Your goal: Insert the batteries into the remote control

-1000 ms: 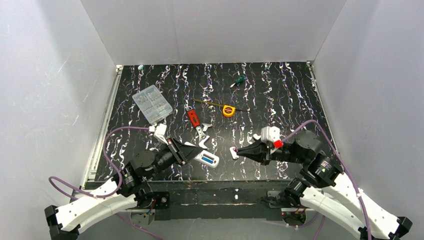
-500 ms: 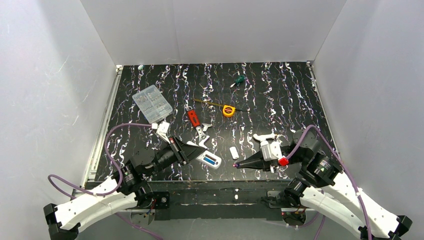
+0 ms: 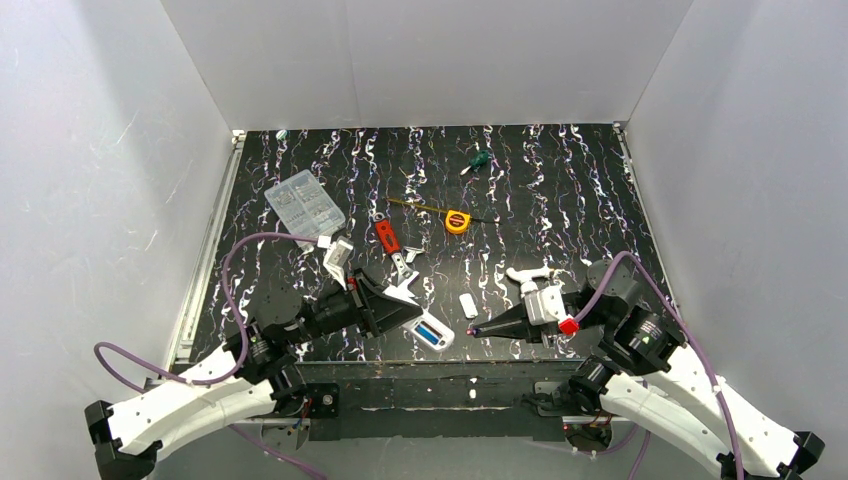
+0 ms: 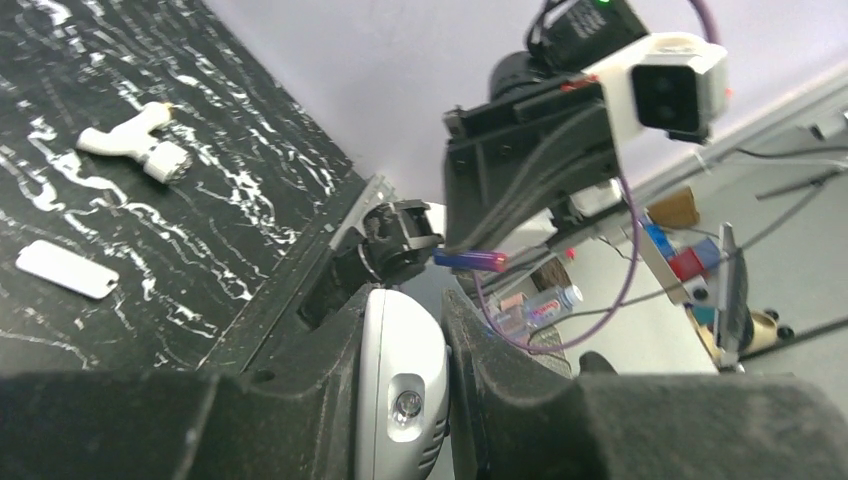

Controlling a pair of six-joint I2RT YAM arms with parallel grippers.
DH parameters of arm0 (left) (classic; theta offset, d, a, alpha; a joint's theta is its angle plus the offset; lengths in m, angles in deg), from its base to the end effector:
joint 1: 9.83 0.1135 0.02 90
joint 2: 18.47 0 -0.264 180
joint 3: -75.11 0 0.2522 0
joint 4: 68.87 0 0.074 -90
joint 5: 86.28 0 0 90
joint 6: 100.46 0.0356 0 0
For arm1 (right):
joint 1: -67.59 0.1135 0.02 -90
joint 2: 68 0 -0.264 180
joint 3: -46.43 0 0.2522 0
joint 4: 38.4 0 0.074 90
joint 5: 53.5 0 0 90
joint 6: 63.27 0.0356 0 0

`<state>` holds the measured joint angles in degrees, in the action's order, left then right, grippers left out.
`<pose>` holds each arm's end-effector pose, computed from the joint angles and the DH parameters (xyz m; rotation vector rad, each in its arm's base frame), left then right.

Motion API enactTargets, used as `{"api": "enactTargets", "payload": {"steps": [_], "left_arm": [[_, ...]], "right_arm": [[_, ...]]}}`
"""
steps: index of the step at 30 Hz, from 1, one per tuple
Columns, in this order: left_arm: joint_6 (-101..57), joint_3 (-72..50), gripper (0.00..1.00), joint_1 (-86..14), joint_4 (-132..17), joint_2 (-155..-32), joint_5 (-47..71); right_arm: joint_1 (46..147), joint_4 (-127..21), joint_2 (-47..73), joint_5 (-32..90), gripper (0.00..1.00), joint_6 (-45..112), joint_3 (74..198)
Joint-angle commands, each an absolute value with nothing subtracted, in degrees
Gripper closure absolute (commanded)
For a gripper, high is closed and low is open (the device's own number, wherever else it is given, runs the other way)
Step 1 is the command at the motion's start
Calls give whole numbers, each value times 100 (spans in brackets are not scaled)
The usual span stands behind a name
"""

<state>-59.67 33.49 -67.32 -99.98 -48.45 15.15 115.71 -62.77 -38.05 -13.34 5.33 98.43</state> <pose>0.0576 -0.1036 0.3702 0.2882 0.9409 -1.8168 0.0611 0.1089 0.3361 -1.4559 0.8815 1.0475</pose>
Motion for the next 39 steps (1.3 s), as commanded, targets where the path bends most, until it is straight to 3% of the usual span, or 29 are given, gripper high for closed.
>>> {"api": "enactTargets", "payload": {"steps": [1,18,39], "left_arm": [[-5712,2994,100,-6749,-10777,-4821,2205],[-5788,2779,100,-6749,-11260,-5023,2872],[-4172,1379,100,-6749,-8315,-5021,3413]], "right_arm": [[11595,-6288,-3894,-1288,99,504,10045],[11594,-6192,-3928,-1149,99,573,9927],[11593,-6191,-3935,-1023,99,632,9852]]}}
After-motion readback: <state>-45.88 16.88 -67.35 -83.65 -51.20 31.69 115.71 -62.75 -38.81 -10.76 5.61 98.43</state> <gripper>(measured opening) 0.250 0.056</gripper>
